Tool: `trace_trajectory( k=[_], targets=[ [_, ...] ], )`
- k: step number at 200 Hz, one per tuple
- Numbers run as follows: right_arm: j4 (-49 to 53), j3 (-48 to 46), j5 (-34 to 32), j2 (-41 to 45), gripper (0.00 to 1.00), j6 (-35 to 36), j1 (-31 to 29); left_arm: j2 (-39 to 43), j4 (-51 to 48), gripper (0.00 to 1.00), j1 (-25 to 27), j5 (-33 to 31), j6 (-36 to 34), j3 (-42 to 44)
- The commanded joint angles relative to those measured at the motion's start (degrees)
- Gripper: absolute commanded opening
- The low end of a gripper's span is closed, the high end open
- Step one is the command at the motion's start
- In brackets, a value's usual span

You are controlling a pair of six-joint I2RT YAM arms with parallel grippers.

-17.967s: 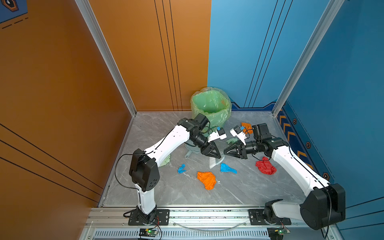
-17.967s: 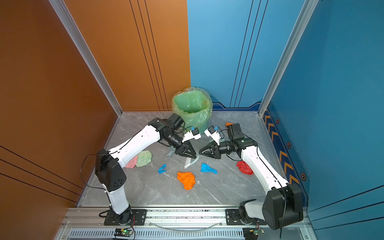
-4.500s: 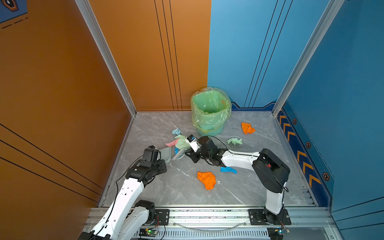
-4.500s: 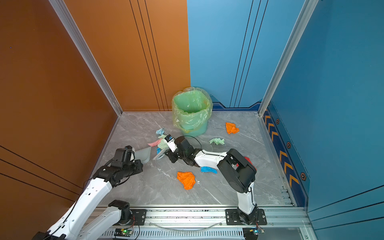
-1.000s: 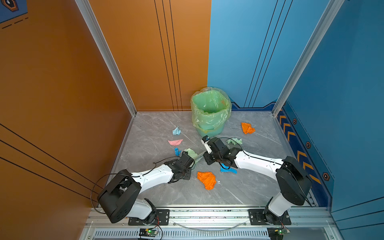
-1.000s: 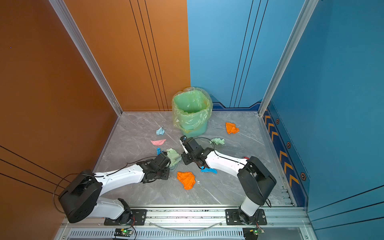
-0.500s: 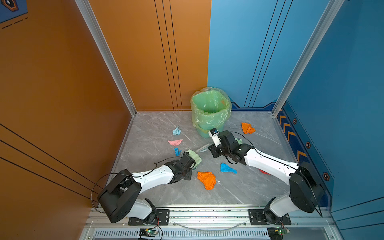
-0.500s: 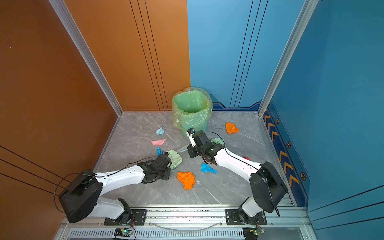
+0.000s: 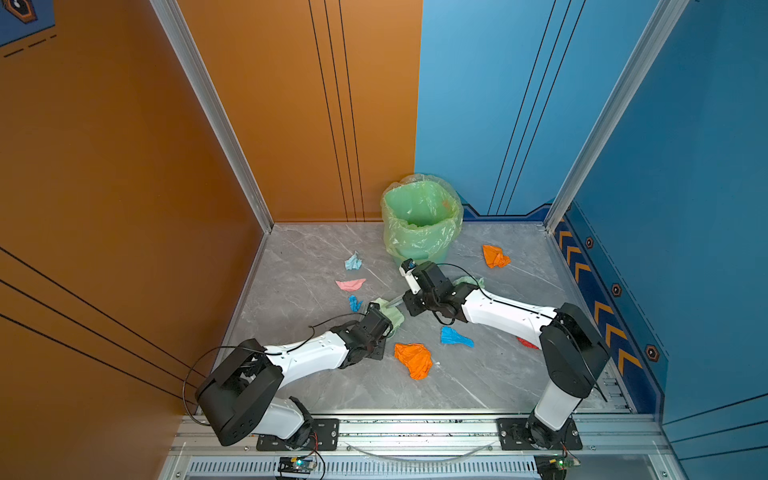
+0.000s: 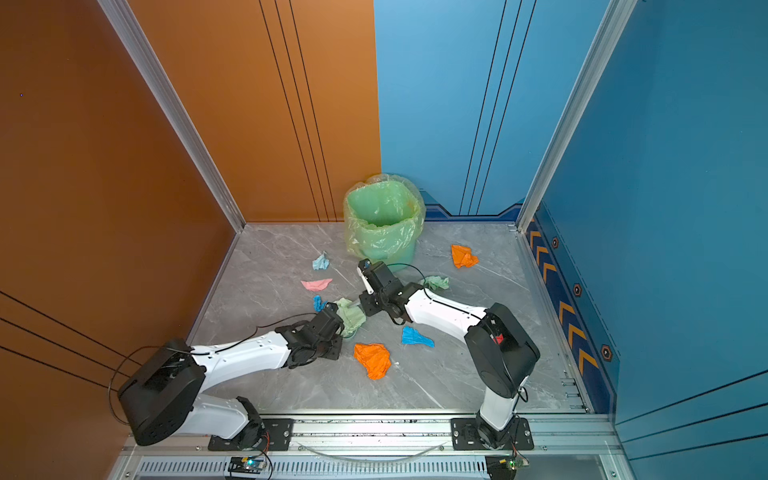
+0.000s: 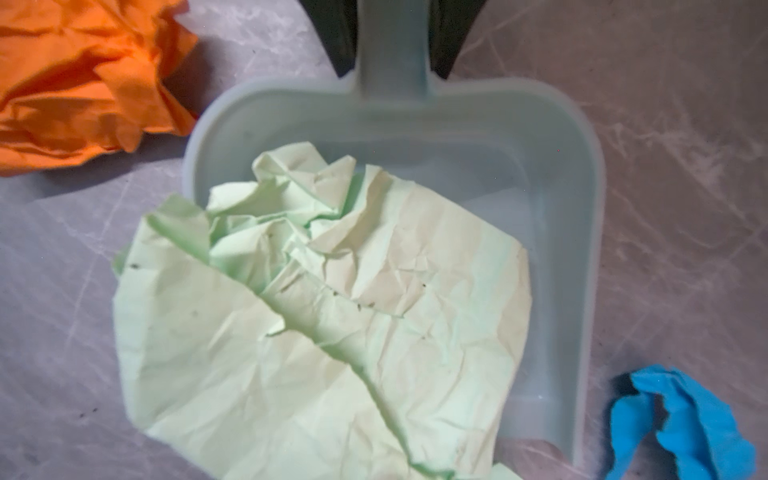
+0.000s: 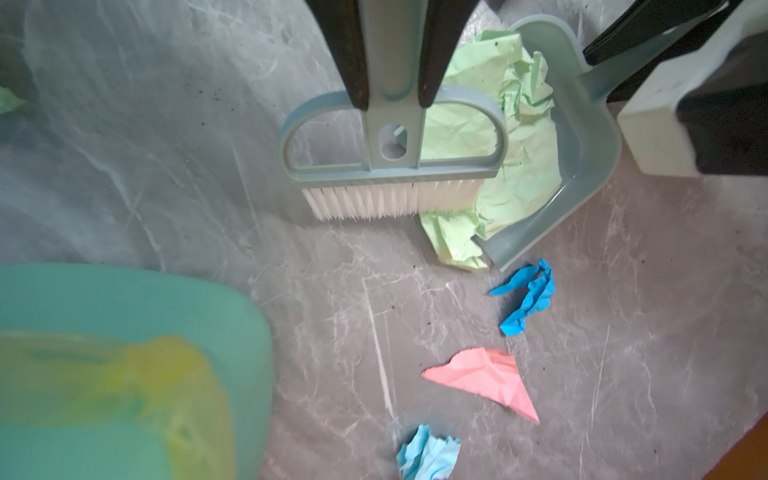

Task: Sweep away the paper scraps from the table
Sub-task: 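Push the light green paper into the dustpan with the right gripper's brush, then lift the dustpan to the bin rim with left gripper while right draws back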

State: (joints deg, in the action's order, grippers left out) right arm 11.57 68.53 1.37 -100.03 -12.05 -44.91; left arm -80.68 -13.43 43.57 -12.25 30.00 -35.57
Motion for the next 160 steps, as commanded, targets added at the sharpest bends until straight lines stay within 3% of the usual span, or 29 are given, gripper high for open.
trace_trajectory(
  k=[1, 46, 99, 160],
  targets=[
    [2.0, -1.1, -1.9, 1.2, 0.0, -0.7, -2.0, 0.8, 0.3, 0.08, 0.6, -2.1, -0.2, 1.1],
    [2.3, -2.4, -3.4, 5.1, 0.0, -0.7, -2.3, 0.8, 0.1, 0.08, 0.5, -2.6, -0.8, 0.7],
    [2.0, -3.4, -3.5, 13.9, 0.0, -1.8, 2.3, 4.6, -3.0, 0.08, 0.6, -2.3, -3.3, -2.2],
    [3.4, -11.1, -6.2, 29.9, 0.0, -3.3, 4.0, 10.8, -12.2, 0.08, 0.5, -2.7, -5.9, -9.6]
  ],
)
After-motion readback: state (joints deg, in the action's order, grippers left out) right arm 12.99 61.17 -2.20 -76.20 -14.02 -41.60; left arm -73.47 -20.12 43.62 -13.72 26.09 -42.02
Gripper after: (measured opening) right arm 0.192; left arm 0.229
